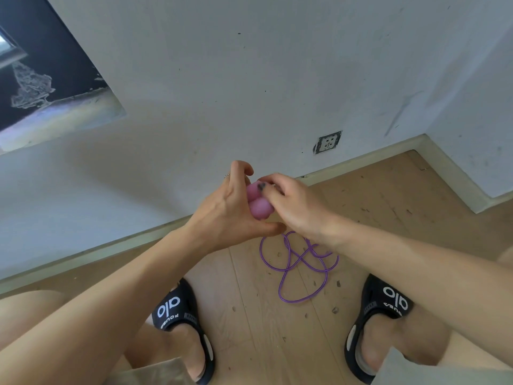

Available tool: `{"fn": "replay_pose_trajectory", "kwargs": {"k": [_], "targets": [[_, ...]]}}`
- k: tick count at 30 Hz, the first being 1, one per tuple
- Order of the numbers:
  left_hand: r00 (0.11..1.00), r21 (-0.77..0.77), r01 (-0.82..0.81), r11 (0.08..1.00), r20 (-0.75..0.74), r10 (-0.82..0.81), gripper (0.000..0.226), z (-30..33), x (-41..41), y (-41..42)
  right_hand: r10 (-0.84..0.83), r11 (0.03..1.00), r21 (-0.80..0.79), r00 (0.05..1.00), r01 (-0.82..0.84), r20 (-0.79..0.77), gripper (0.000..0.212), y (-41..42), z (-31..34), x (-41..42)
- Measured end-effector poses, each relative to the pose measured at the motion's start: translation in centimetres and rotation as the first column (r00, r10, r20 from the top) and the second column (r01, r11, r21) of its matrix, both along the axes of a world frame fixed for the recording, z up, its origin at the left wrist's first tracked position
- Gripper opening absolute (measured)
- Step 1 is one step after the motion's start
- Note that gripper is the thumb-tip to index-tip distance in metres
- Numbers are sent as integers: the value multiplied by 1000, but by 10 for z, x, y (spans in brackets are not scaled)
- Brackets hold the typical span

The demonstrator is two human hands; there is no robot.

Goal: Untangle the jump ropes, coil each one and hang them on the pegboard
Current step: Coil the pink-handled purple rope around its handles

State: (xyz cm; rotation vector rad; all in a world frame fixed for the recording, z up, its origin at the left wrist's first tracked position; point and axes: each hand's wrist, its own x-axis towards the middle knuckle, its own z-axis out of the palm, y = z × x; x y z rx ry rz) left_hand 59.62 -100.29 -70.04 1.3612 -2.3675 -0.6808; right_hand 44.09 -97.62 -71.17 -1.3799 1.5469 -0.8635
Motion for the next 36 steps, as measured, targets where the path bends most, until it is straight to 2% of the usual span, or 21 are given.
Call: {"fn": "replay_pose_trajectory", "kwargs": {"k": [1,3,6,9,12,15,19,22,25,28,29,31,32,34,36], "targets": [[998,12,9,1000,58,-9,84,-1,4,-3,-5,1000,-14,1000,5,-11,26,-2,2,-4],[982,-18,50,999,185,-46,55,-5,12,-7,2,1000,-25,999,-3,-40,32,-5,5,-11],[967,-121,78,990,251,-45,26,-9,19,-10,42,999,29,998,-40,-51,36,-4,4,-10],[947,-182,169,969,303,-109,21,-8,15,-9,24,999,51,996,-20,-87,37,-1,3,-6],[947,-196,195,961,293,-132,23,-6,11,-8,-61,998,-25,988,58,-141,37,4,2,-1],[961,-164,149,975,258,-104,27,-5,9,-4,-122,990,-90,978,108,-166,36,3,1,2],[936,-230,52,972,351,33,26,-1,16,-4,-205,975,-115,968,189,-146,35,-6,3,-5],[932,-214,50,976,361,31,20,1,21,-7,-133,991,-34,984,130,-115,42,-10,8,-11],[964,-69,45,997,265,-25,23,9,25,-13,-98,994,42,994,97,39,50,-19,12,-20],[984,188,8,982,172,-41,26,21,24,-15,-142,988,-44,983,148,117,48,-24,11,-27],[994,332,-20,943,108,-17,26,22,22,-12,-156,982,-91,982,165,103,45,-22,10,-27],[990,624,-46,780,-75,118,25,21,19,-7,-194,965,-171,979,201,62,41,-18,8,-23],[971,707,-50,706,-131,199,23,21,18,-8,-219,954,-199,975,224,45,39,-17,6,-21],[928,773,-77,629,-174,328,18,22,18,-13,-230,942,-275,967,193,-109,34,-13,0,-21],[904,776,-121,619,-171,392,14,24,18,-18,-154,950,-313,899,21,-409,28,-9,-10,-16]]}}
